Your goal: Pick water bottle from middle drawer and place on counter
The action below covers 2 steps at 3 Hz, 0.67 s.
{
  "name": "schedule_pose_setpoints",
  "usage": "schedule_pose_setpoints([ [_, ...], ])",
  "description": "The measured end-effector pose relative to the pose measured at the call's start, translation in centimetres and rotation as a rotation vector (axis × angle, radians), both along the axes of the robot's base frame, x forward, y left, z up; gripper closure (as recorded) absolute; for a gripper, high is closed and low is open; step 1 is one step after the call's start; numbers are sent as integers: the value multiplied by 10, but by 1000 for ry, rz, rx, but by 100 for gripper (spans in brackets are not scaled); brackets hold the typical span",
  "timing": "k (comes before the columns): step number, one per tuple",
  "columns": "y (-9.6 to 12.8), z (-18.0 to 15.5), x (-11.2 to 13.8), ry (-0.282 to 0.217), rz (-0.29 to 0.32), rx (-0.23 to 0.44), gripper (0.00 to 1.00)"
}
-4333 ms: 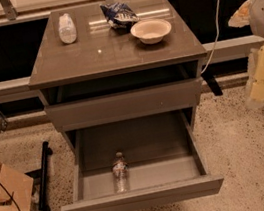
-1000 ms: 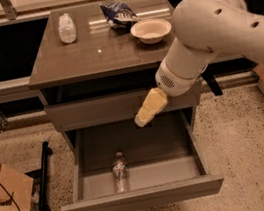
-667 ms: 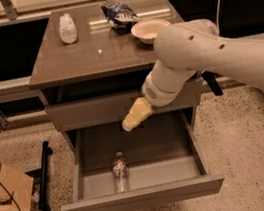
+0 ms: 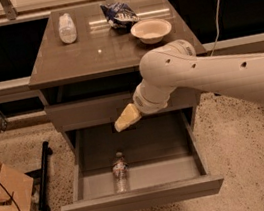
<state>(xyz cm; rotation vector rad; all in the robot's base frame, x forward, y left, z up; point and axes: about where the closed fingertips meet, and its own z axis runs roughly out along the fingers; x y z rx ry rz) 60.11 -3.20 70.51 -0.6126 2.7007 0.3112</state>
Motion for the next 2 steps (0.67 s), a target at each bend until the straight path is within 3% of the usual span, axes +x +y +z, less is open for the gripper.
schedule_pose_setpoints([
  [2, 42, -56, 1, 95, 30, 76, 0],
])
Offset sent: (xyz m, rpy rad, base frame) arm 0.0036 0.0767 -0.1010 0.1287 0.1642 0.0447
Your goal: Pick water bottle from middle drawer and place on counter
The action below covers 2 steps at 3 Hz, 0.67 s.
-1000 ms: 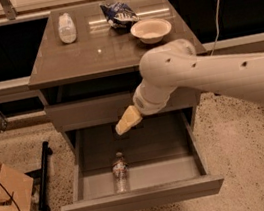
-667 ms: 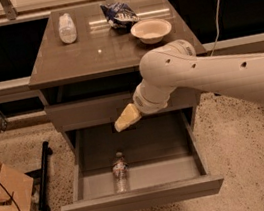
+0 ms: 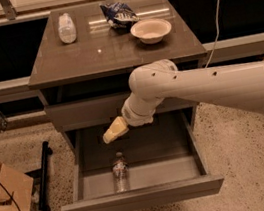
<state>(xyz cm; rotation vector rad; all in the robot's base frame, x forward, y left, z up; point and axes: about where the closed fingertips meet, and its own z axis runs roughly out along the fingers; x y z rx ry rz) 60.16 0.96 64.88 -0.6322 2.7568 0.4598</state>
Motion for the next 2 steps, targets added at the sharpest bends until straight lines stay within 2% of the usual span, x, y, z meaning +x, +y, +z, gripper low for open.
schedule_pose_setpoints([
  [1, 26, -46, 0, 78, -12, 6, 0],
  [2, 49, -95, -3, 158, -49, 5, 0],
])
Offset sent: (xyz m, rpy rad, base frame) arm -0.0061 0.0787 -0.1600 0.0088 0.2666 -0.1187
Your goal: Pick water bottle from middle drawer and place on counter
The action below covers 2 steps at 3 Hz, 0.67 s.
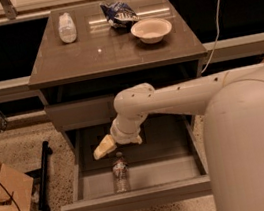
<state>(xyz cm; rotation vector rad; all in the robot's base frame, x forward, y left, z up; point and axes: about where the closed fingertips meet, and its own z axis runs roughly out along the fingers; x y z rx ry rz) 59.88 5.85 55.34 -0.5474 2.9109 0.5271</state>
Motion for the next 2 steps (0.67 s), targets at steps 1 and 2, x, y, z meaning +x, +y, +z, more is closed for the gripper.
schedule_pose_setpoints([
  [1, 10, -51, -1, 115, -50, -7, 0],
  [2, 8, -53, -5, 128, -23, -15, 0],
])
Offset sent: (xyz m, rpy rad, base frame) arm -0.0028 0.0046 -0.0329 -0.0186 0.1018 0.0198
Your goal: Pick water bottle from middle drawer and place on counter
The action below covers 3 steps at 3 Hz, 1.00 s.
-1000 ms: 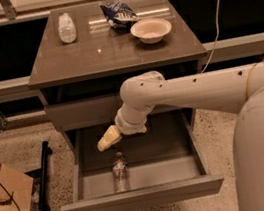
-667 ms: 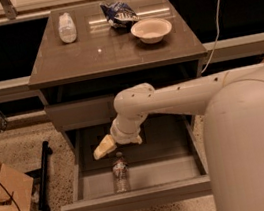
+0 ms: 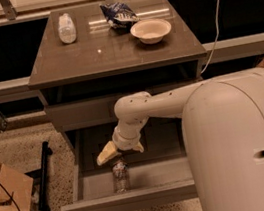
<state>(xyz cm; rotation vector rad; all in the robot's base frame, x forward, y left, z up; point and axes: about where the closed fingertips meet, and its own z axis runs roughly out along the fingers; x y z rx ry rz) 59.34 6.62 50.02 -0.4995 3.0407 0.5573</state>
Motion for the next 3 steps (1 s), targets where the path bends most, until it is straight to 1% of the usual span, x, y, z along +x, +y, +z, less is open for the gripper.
schedule_pose_setpoints([
  [1, 9, -16, 8, 11, -31, 12, 0],
  [2, 18, -56, 11, 65, -79, -19, 0],
  [3, 22, -100, 9, 139, -143, -56, 0],
])
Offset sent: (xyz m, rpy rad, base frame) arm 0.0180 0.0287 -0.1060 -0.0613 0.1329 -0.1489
